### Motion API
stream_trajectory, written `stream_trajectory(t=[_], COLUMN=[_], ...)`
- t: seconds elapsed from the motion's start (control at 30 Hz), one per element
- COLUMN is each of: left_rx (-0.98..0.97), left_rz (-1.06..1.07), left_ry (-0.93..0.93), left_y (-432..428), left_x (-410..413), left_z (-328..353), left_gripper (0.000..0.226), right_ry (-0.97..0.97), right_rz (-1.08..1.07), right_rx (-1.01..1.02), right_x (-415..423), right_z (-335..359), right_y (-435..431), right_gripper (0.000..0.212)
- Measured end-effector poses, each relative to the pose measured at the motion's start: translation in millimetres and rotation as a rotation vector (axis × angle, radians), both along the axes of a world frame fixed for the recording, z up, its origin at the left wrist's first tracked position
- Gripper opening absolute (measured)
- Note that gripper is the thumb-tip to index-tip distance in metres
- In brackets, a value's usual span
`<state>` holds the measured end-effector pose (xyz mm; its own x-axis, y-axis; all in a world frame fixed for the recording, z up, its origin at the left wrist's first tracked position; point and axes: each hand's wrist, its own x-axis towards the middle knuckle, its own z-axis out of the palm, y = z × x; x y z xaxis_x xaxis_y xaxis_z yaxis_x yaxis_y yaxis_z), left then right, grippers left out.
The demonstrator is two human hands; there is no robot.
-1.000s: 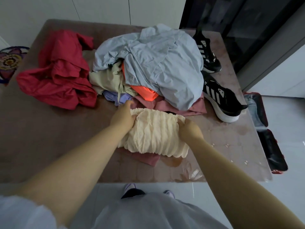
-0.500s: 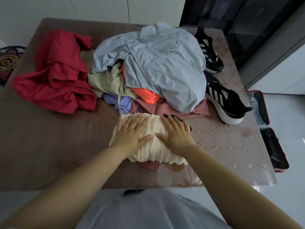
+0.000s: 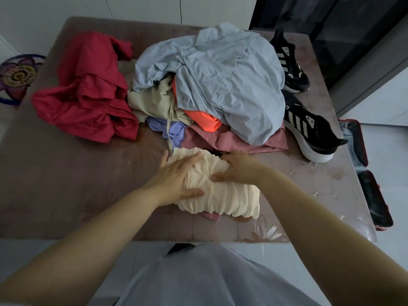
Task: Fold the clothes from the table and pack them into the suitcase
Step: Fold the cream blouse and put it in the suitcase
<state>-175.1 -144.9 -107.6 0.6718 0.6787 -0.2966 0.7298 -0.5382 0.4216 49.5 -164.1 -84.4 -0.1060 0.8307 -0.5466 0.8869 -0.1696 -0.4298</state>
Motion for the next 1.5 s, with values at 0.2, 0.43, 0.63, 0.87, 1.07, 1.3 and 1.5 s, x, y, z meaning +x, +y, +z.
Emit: stream_trajectory(t=[0.2,0.43,0.63,0.87,1.07,1.3,1.5], left_rx=[0.024,0.131,0.113,-0.016,-0.579,-1.334,-1.241], left_rz=[-0.064,0.093,0.034,0.442,0.921,0.601,0.547], left_ry=[0.045,0.055,0.032,-0.269,-0.485,-0.693,-0.635], left_y=[-8,-19,-19,-36,-84,-164,-222], left_x=[-10,-9,-12,22,84,213,334], left_z=[-2,-9,-9,8,47,79,68], left_gripper=[0.115,0.117,0.098,0.101,0.093,0.057,0.055], right_ry=[-0.021,-0.166,0.098,0.35,0.865,1.143,1.104], right_rz=[-0.084,-0.08,-0.236,-0.571,-0.942,-1.292,-1.387], right_rx=[0.072,0.003,-0.079,-0.16,0.034,0.309,0.365], right_x=[-9,-13,-14,7,57,137,229], right_z=[-4,-1,10,17,44,51,43], right_y=[-12,-15,-35,-76,-156,-249,-319], right_gripper=[0.096,0.088,0.068,0.081,0.038,0.038,0.025])
